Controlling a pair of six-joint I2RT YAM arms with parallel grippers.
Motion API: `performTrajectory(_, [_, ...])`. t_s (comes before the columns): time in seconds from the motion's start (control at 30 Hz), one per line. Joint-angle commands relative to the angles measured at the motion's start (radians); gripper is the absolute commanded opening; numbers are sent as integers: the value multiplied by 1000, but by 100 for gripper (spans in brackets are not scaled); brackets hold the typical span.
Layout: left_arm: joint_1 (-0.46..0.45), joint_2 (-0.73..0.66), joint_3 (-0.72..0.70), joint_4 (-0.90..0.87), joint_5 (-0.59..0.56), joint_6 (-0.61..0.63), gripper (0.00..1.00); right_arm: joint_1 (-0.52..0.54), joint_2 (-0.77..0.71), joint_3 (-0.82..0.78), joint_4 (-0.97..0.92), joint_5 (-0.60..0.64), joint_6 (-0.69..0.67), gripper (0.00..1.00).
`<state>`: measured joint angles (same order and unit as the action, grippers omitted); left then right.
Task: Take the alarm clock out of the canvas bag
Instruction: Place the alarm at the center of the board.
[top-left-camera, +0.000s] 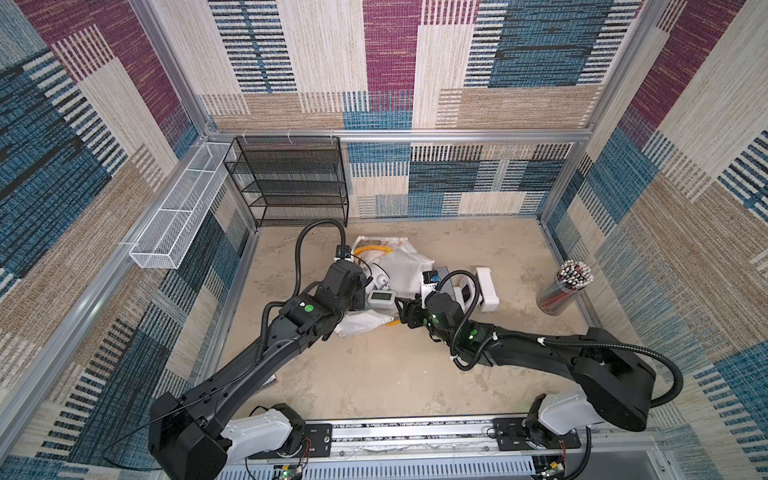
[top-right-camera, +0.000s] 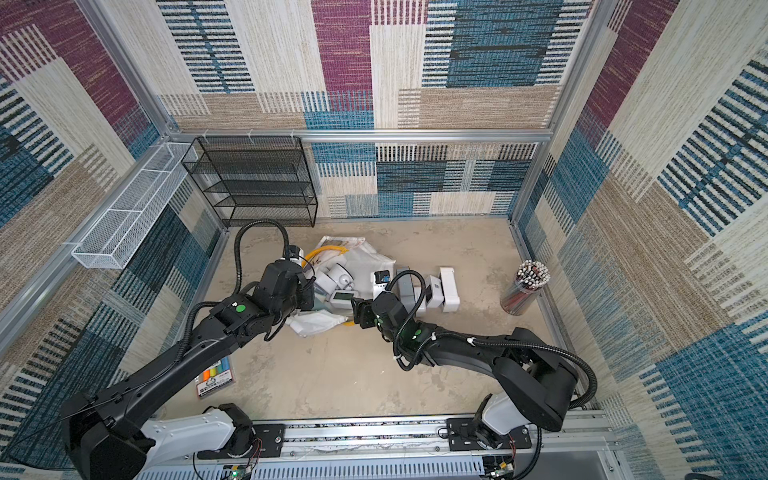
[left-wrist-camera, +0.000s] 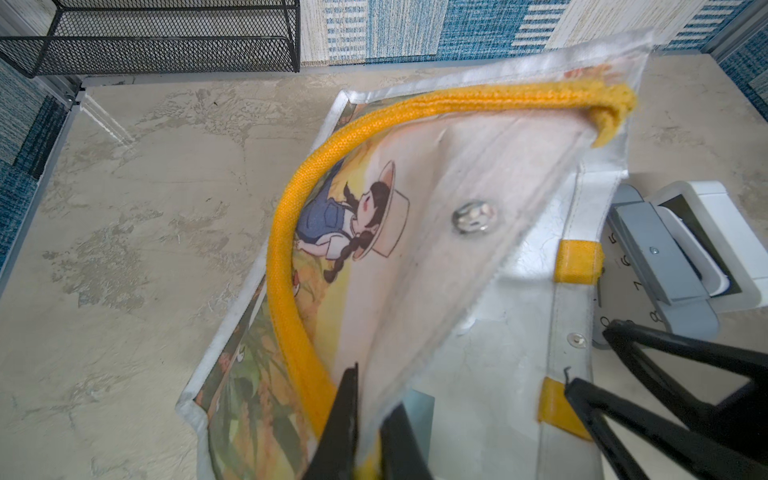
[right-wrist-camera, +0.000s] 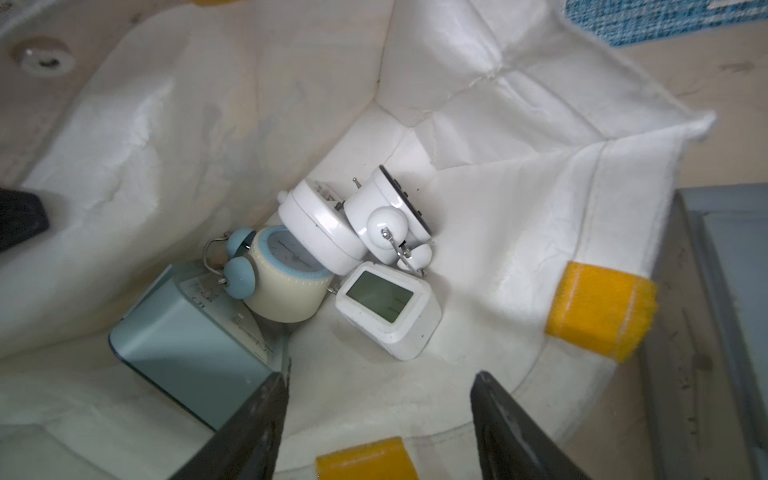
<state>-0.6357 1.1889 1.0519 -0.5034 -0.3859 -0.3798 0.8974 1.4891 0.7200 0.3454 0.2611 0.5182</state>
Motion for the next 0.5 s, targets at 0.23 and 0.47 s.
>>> performTrajectory(0.23, [-1, 5, 5, 10, 2, -4, 0, 60, 88, 63, 45, -69, 55, 71])
performTrajectory(0.47, [0, 4, 9, 16, -3, 5, 0, 91, 114, 78, 54, -99, 69, 69])
